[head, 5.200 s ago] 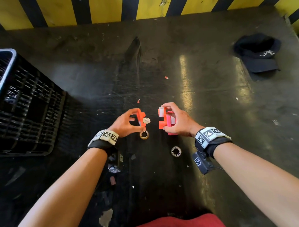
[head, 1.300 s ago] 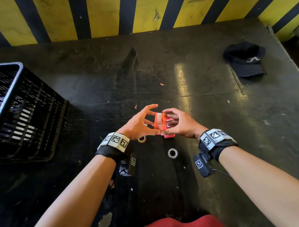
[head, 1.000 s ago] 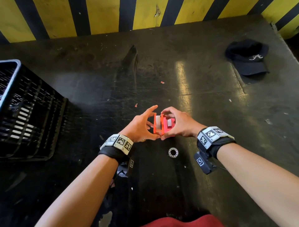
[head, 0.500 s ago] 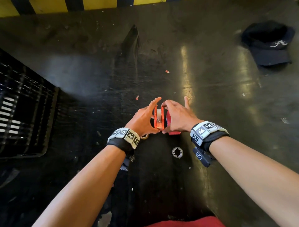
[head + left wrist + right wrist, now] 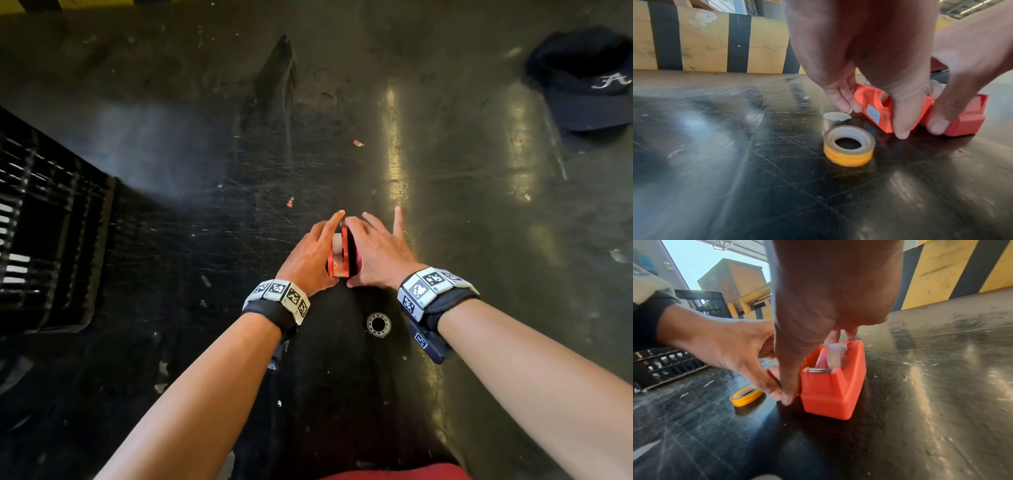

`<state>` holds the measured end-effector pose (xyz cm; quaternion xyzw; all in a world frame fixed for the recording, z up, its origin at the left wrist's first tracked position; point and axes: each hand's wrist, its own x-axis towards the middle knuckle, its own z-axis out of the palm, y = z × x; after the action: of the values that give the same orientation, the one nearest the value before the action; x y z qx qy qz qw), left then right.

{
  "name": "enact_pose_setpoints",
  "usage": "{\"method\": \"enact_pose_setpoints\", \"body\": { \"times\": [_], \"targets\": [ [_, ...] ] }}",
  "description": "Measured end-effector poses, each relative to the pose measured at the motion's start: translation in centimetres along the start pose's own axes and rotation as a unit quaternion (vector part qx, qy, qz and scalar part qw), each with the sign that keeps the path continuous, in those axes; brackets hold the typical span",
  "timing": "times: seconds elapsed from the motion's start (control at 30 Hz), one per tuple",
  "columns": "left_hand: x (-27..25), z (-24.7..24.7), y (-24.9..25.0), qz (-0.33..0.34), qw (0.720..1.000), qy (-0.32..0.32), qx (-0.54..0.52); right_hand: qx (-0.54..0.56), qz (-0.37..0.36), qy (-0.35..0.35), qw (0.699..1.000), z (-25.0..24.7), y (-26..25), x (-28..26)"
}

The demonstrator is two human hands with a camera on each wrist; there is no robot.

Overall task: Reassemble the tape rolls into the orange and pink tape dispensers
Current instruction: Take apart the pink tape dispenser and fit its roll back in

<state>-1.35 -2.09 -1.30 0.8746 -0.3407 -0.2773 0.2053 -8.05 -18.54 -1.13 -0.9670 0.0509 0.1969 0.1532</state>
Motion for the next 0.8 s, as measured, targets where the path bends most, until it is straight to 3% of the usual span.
{"method": "enact_pose_setpoints", "body": {
  "times": [0.17,0.3,0.57,0.8],
  "targets": [
    [-0.2,-1.0,-0.5,-0.031,0.998,-0.023,0.054,0.110,0.036,-0.055,0.992,-1.3,3.1,-1.3],
    [-0.3,-2.5,-0.8,-0.035,0.998,-0.025,0.039,0.098,0.040,-0.075,0.992,-1.4,5.9,-2.7],
    [-0.5,-2.8,1.3,0.003,0.999,0.039,0.015,0.145,0.039,-0.001,0.989,0.3,5.7,-3.5],
    [0.7,-3.3,4.8,0.081,0.993,0.057,0.062,0.147,0.025,0.045,0.988,-2.4,5.3,-4.8]
  ]
}}
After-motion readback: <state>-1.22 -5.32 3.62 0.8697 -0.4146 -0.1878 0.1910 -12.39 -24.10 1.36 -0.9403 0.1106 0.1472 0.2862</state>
